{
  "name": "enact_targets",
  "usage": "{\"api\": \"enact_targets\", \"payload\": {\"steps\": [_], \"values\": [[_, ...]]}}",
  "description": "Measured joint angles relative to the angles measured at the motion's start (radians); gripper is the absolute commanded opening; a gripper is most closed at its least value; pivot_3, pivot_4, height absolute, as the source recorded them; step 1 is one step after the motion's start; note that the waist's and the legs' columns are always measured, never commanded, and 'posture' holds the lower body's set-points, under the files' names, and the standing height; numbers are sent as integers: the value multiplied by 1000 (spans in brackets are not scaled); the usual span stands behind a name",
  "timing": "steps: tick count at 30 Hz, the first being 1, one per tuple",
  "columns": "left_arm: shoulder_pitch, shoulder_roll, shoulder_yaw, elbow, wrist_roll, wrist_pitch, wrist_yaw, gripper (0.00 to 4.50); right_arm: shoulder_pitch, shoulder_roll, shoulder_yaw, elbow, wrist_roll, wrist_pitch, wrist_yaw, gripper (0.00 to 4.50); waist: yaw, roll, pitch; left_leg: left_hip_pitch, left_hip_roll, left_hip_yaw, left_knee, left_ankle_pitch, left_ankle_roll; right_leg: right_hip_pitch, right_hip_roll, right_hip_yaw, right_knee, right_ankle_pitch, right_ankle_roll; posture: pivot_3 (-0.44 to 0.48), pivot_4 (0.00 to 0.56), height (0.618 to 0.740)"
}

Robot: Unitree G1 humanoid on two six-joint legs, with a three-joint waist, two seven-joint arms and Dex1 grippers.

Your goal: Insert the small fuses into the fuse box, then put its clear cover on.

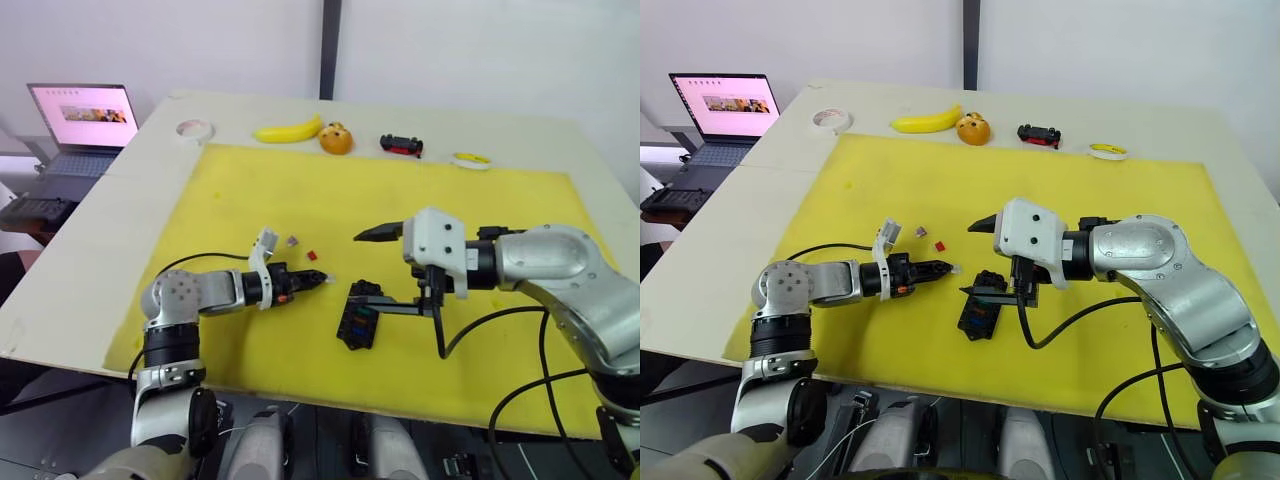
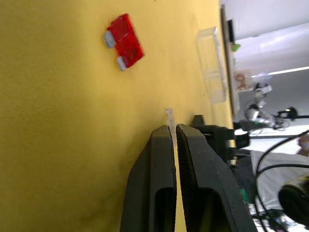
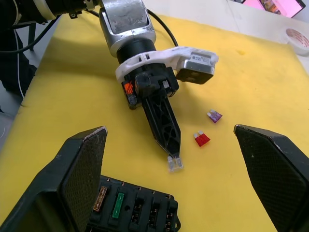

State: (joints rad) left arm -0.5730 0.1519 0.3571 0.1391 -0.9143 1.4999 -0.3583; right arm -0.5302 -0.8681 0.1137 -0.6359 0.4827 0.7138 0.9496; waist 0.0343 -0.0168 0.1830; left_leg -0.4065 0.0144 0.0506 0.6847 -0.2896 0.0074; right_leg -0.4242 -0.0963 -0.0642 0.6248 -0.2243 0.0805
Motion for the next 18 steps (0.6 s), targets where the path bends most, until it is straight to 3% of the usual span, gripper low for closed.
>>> {"api": "enact_targets", "payload": {"steps": [4,8,11,15,16,18], "values": [[28,12,25,-29,-38,0,-33,199,7,4,-3,0,15,10,-6,4500,-7,0,0,0,0,0,0,0,0,0,0,0,0,0,0,0,150,737],[36,26,94,-68,-104,12,-40,199,31,97,-75,5,142,97,-66,4500,-22,-2,1,-1,2,-1,0,0,0,-1,1,0,1,0,0,0,150,737],[34,46,144,-96,-147,47,-24,199,52,106,-118,14,203,148,-98,4500,-22,-2,1,-1,2,-1,0,0,0,-1,1,0,2,0,0,0,150,737],[70,62,117,-115,-139,67,3,199,56,105,-131,13,234,169,-121,4500,-22,-2,1,0,1,-1,0,0,0,-1,1,0,2,0,0,0,150,737],[80,60,102,-113,-133,68,6,751,58,104,-130,13,234,169,-122,4500,-22,-2,1,-1,1,-1,0,0,0,-1,1,0,2,0,0,0,150,737],[79,52,90,-104,-130,78,13,1295,58,102,-126,13,232,167,-122,4500,-20,-2,1,-1,1,-1,0,0,0,-1,1,0,2,0,0,0,150,737]]}}
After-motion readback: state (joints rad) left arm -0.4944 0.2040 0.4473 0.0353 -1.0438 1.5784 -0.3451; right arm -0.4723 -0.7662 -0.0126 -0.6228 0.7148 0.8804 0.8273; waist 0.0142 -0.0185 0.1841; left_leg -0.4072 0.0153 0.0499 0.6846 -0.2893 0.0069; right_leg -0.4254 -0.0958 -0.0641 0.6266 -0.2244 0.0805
